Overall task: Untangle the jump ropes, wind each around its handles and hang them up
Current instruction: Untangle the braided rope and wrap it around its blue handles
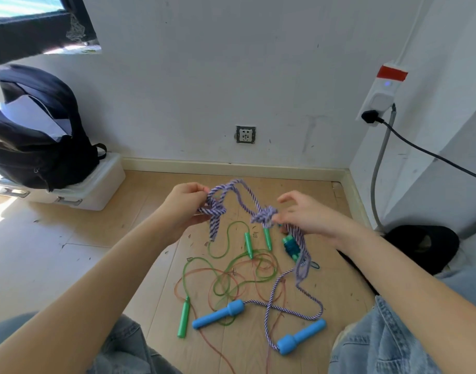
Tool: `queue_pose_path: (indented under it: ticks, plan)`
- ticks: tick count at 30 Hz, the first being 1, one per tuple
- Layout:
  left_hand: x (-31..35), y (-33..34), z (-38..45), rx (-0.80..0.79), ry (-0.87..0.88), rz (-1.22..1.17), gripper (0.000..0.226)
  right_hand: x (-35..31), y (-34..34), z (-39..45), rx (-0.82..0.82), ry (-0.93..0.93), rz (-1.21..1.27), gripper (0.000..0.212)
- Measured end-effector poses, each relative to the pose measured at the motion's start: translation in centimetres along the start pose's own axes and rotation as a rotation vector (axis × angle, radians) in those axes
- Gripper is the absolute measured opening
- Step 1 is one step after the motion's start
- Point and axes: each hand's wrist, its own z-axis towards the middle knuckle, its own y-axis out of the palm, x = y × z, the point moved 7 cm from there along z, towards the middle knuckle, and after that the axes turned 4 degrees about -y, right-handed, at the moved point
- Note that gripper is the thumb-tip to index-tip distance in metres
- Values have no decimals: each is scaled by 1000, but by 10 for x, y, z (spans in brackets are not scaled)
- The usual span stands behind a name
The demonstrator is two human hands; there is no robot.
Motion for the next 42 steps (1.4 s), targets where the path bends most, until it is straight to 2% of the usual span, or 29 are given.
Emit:
queue_pose_path:
  ticks: [2, 3, 4, 6, 7, 9, 12, 15, 18, 21, 23, 24, 26, 27, 29, 30, 31, 32, 33, 34, 36, 38, 39, 42]
  plan:
    - [4, 11, -5, -38, 66, 133, 24, -17, 6, -3, 23, -138, -122, 70]
    - [6, 17, -8, -62, 99, 189, 24, -28, 9, -6, 9, -234, -114, 72]
    - [7, 23, -10, -82, 136, 253, 23, -33, 14, -6, -54, -296, -65, 67]
    - [9, 34, -14, -119, 199, 352, 24, -36, 29, -8, -208, -322, 20, 45]
    - [10, 39, -15, -132, 211, 354, 24, -36, 34, -8, -224, -323, -9, 32]
    - [12, 38, -14, -101, 218, 296, 24, -36, 32, -4, -139, -335, -109, 14]
    - [14, 25, -7, 29, 209, 234, 21, -35, 12, 4, 94, -347, -147, 21]
    - [5, 26, -4, 20, 125, 240, 19, -35, -6, 3, 361, -381, -220, 21]
    - [-10, 24, -3, -62, -123, -55, 15, -32, -22, -1, 522, -403, -131, 19]
    - [-6, 6, 1, -24, -129, -407, 22, -27, -34, -5, 602, -400, -40, 20]
    - [1, -2, 2, 24, -66, -580, 24, -21, -27, -1, 537, -339, -31, 22]
    - [4, -3, 2, 23, -30, -662, 23, -18, -22, 2, 466, -305, 53, 23]
    - [10, -3, 3, -43, 42, -787, 25, -17, -12, 4, 306, -260, 379, 23]
    - [11, 0, 3, -92, 45, -783, 38, -21, -10, 3, 234, -261, 557, 22]
    - [7, 14, -1, -193, 17, -542, 75, -34, -5, 1, 92, -303, 853, 21]
    - [4, 29, -7, -289, 21, -350, 84, -42, -2, -1, 20, -335, 958, 21]
    - [0, 48, -15, -416, 50, -148, 80, -50, 0, -3, -34, -368, 1032, 22]
    - [-5, 68, -25, -554, 90, 38, 65, -56, -1, -3, -50, -396, 1078, 23]
    - [-12, 84, -34, -660, 114, 193, 44, -58, -5, -2, -20, -400, 1118, 24]
    - [-18, 91, -37, -685, 136, 323, 27, -55, -13, 1, 56, -378, 1138, 25]
    - [-24, 87, -31, -582, 131, 453, 13, -38, -27, 6, 246, -281, 1059, 25]
    - [-25, 76, -27, -516, 39, 357, 18, -22, -34, 6, 372, -171, 670, 26]
    - [-24, 73, -27, -495, -15, 259, 20, -16, -32, 5, 352, -113, 472, 28]
    - [-15, 59, -24, -382, -50, 98, 23, -6, -9, 2, 159, 30, 193, 46]
